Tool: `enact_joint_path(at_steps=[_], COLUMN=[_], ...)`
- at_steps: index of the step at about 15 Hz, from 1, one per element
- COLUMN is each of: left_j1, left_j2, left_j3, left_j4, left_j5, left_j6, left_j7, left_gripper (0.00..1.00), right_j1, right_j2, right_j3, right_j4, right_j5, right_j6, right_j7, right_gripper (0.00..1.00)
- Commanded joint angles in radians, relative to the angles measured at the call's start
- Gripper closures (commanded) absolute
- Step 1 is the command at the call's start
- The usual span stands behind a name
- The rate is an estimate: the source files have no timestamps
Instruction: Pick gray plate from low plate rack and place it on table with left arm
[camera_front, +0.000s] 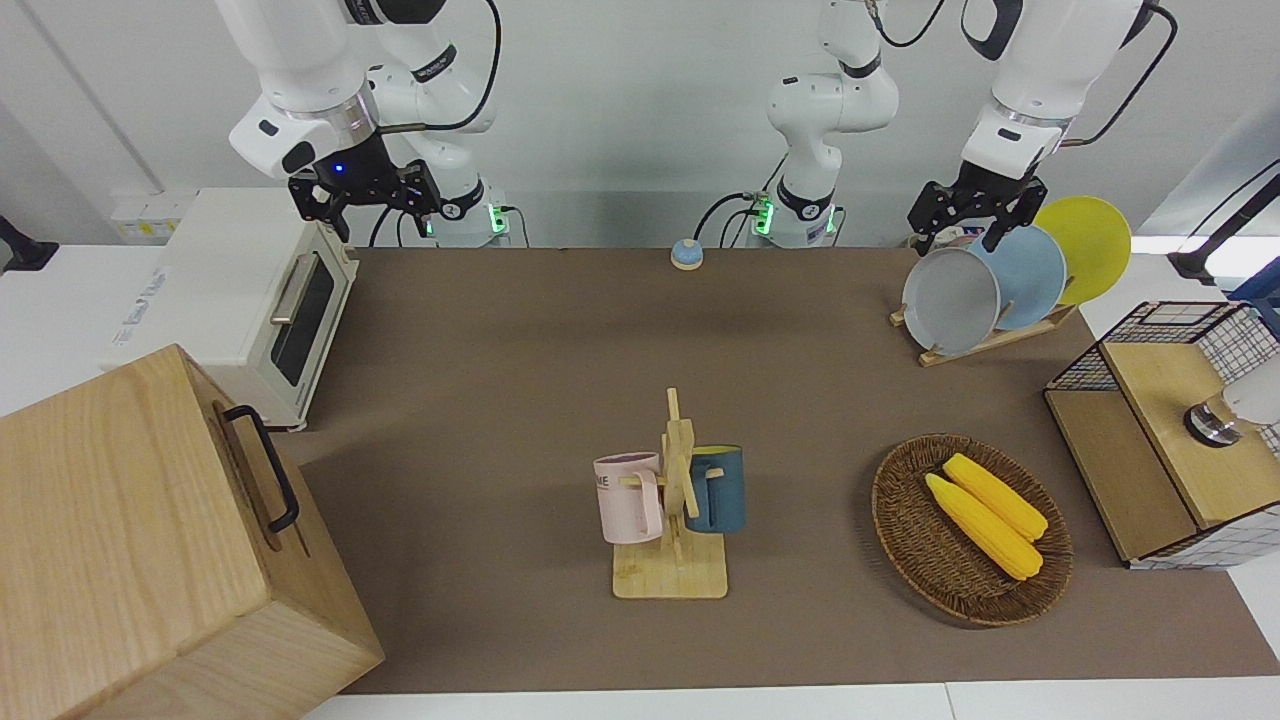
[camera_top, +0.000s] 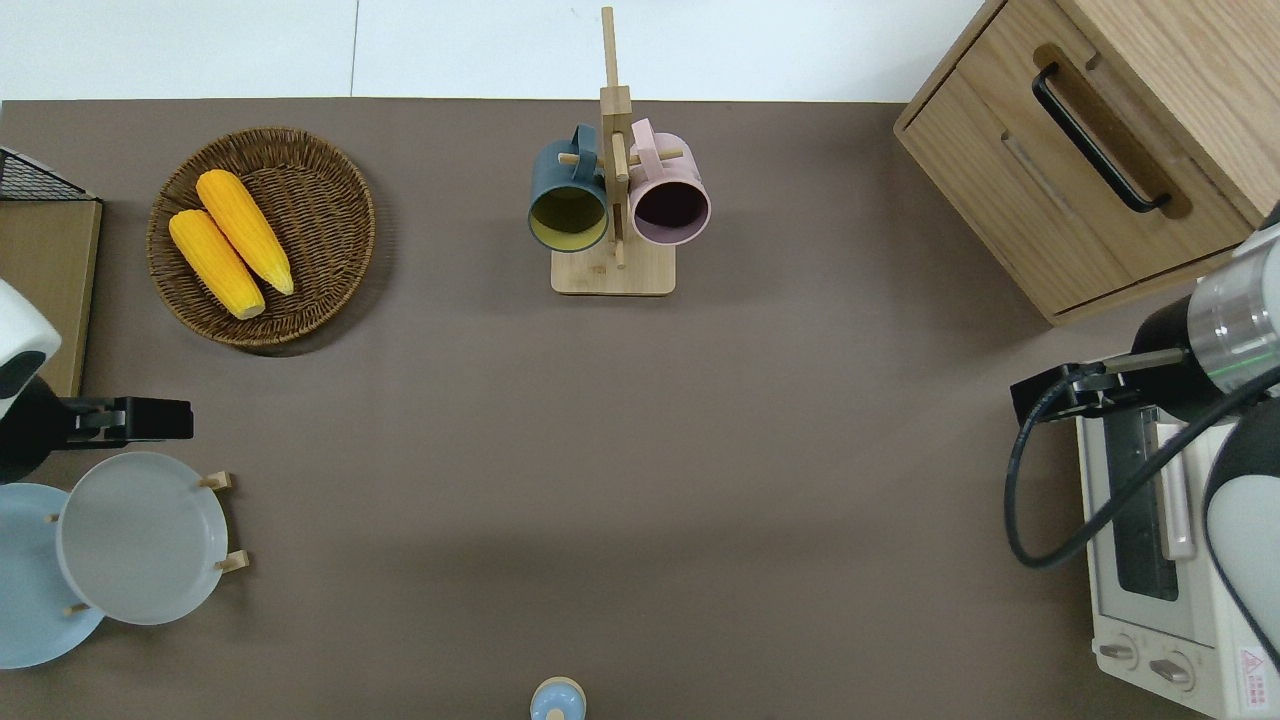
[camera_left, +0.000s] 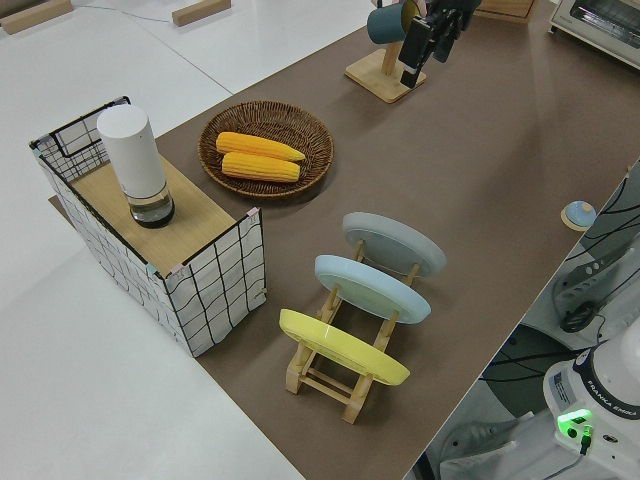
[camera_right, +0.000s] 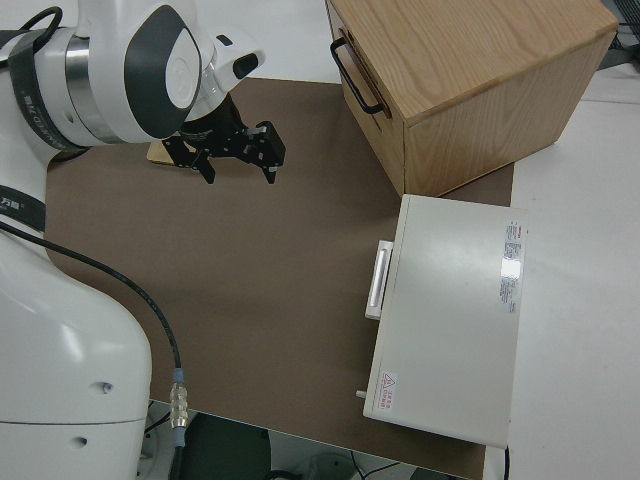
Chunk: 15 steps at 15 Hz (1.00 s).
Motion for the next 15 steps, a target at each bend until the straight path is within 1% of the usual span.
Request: enact_joint_path(at_steps=[1,15], left_j1=[-0.012,-0.011], left_j2=[-0.016,-0.016], left_j3=[0.011,0.013], left_j4=[-0.018,-0.018], left_j5=[0.004,0.019], left_j6=[-0.006,-0.026], left_j7=[-0.014,-0.006], left_gripper=[0.00,0.00], right_j1=[-0.026,-0.026], right_j2=[-0.002,-0.002], right_j3=[0.024,0.024], right_j4=[0.010,0.010], right_j5=[-0.007,-0.007], right_j6=[-0.015,-0.015], right_j7=[0.013,0.013], right_gripper=[0.017,0.017])
